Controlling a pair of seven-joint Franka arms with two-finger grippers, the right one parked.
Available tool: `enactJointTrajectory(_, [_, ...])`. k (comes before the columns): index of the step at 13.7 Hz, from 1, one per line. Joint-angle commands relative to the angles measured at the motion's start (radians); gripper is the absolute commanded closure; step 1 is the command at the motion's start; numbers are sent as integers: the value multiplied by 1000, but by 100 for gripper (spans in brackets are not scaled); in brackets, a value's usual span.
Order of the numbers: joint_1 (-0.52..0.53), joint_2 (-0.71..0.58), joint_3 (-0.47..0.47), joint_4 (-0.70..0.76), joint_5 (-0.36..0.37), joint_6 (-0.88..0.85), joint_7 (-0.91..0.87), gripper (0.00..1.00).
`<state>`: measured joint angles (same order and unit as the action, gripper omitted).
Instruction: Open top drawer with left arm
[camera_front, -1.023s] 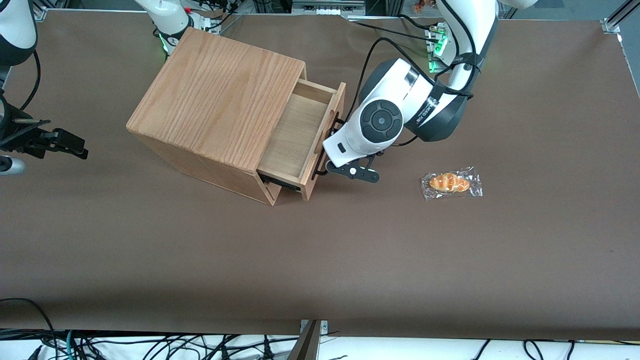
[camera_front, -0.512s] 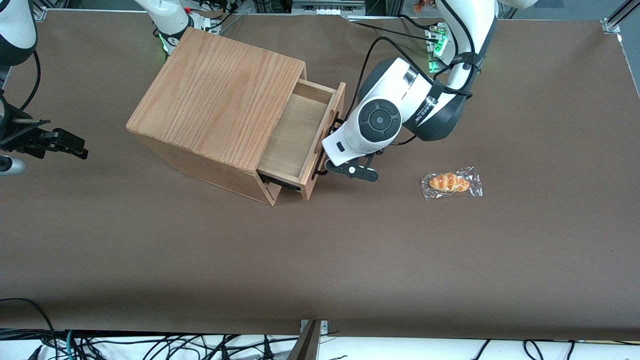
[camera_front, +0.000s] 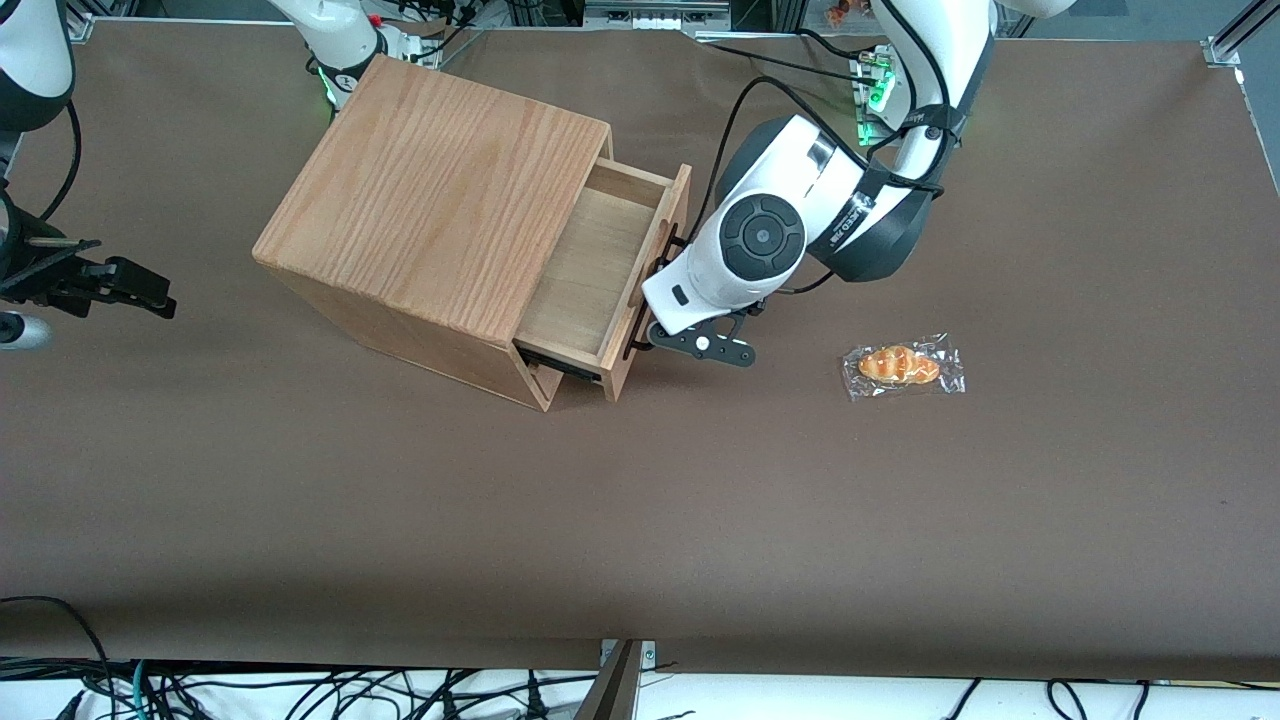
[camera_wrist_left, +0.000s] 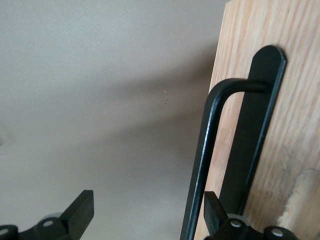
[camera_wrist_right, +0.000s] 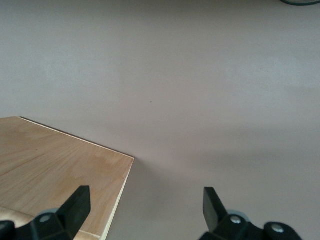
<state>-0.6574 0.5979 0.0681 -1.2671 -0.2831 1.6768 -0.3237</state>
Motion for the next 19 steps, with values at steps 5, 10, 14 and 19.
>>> enactJointTrajectory(5, [10,10,2,0,-1,8,15,3])
enactJointTrajectory(10, [15,3,6,-14,5,-6,20,3])
enactJointTrajectory(14, [25,0,7,-14,32,-37,25,3])
enactJointTrajectory(19, [36,-6,7,-14,59,-61,34,3])
